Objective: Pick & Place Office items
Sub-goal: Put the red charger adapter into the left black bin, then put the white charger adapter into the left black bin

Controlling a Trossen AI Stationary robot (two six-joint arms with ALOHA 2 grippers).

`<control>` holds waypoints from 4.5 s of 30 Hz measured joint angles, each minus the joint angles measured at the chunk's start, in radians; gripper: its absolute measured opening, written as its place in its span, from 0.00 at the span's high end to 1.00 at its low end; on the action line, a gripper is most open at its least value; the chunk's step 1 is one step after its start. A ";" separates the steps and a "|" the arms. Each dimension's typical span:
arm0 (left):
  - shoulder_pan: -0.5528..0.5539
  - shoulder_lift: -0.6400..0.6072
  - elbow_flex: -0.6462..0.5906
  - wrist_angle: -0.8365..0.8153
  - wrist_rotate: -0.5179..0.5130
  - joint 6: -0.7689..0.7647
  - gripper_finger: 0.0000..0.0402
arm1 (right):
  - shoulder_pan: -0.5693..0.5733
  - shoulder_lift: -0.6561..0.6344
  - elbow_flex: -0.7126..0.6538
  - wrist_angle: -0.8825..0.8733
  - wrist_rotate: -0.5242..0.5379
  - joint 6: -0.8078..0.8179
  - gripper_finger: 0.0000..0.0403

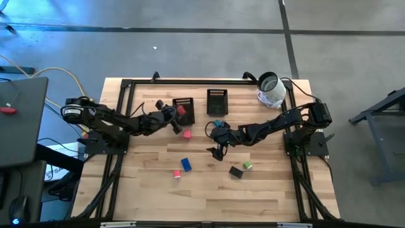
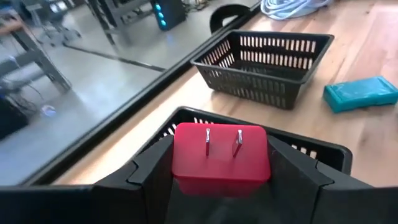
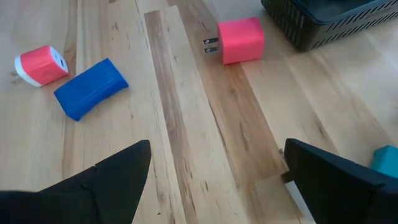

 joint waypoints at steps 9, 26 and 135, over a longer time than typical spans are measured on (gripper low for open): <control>0.038 0.000 0.000 -0.054 0.073 -0.065 0.48 | 0.000 0.000 0.000 0.000 0.000 0.004 0.11; 0.053 0.001 0.000 -0.124 0.143 -0.107 0.48 | 0.000 0.000 0.000 0.016 0.000 0.004 0.11; -0.464 0.001 0.001 0.177 0.301 -0.258 0.27 | 0.100 0.000 0.000 0.382 -0.064 -0.104 0.26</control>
